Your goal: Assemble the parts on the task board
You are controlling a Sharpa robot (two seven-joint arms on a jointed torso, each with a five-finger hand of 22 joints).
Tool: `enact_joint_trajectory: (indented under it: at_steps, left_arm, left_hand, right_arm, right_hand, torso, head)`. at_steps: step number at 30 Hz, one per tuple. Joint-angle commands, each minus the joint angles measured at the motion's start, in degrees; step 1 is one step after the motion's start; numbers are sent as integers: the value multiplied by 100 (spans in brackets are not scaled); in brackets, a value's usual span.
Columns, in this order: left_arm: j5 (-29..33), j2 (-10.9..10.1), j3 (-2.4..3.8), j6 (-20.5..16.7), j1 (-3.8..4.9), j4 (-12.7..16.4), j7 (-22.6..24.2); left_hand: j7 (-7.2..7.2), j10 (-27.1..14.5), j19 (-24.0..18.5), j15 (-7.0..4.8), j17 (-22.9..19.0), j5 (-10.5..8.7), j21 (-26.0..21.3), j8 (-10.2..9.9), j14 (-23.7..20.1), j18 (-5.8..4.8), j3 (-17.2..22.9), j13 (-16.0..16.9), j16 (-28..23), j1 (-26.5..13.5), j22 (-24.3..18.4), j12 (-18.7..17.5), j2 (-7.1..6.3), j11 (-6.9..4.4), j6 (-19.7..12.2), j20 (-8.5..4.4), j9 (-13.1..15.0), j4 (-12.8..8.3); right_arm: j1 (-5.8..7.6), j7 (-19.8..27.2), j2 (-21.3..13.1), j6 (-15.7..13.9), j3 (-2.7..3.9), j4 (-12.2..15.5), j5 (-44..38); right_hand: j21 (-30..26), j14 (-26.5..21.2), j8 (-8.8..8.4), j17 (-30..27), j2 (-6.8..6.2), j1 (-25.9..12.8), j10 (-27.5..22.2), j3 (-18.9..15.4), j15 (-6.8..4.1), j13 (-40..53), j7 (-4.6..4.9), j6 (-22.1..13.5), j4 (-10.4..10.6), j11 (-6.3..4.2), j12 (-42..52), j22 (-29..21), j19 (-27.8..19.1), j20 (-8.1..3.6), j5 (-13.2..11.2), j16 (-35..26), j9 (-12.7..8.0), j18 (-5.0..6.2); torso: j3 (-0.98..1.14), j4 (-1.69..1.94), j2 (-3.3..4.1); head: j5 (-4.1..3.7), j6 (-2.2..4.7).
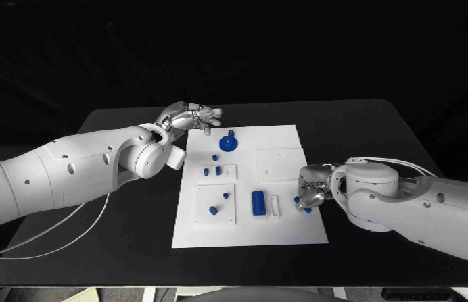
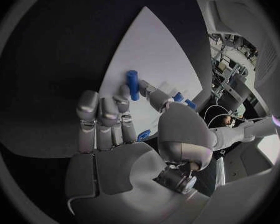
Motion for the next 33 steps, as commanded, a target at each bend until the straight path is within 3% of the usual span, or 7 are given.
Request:
enact_joint_trajectory:
  at_steps: [1,9,12,25,33]
  left_arm:
    - [-48,1,4,80,2,16,24]
    - [-52,6,4,77,2,10,21]
    - [-55,6,3,75,2,9,20]
    - [-62,2,3,83,2,9,13]
    - [-69,7,3,91,2,12,5]
  left_hand:
    - [-27,12,1,18,9,-18,-36,18,-9,-32,-4,6,-28,11,7,15,40,-18,0,-196,-2,-36]
    - [-28,16,2,17,12,-14,-37,21,-7,-33,-3,7,-28,17,10,17,47,-19,4,-196,-2,-42]
    - [-29,17,2,17,12,-14,-37,22,-7,-33,-3,7,-28,19,11,17,47,-19,5,-196,-2,-44]
    - [-30,20,3,16,15,-11,-39,25,-6,-34,-4,8,-29,23,15,19,49,-20,8,-197,-1,-51]
    - [-30,21,4,16,17,-9,-40,26,-6,-35,-5,8,-29,22,17,19,50,-21,9,-197,-1,-52]
  right_arm:
    - [-98,2,-27,-244,-80,-121,706]
    - [-57,205,-103,-1114,-63,-83,1814]
    - [-24,241,-119,-1272,-57,-62,2067]
    - [-3,292,-33,-1416,-52,2,3118]
    - [-2,193,148,-1160,-53,-104,3472]
  right_hand:
    - [24,25,-147,-6,207,59,60,11,-18,-9,6,59,-1,-8,0,86,13,55,67,-10,-2046,388]
    - [28,28,-154,-9,204,-51,88,23,-33,-16,-6,102,51,-21,-4,77,36,55,54,-8,-2082,388]
    - [30,28,-154,-9,197,-66,93,23,-36,-16,-8,109,58,-24,-5,76,41,53,54,-7,-2087,388]
    - [36,31,-167,-9,162,-176,108,-11,-44,-20,-12,130,121,-29,-13,70,71,37,44,-1,-2122,388]
    - [36,29,-179,-11,156,-246,105,-65,-44,-19,-10,130,150,-27,-19,68,74,29,57,-1,-2143,388]
  torso:
    - [4,0,1]
    - [2,1,1]
    - [1,3,-1]
    - [-3,4,2]
    - [-4,7,0]
  head:
    - [9,1]
    - [12,-9]
    - [16,-11]
    - [48,-23]
    - [55,-32]
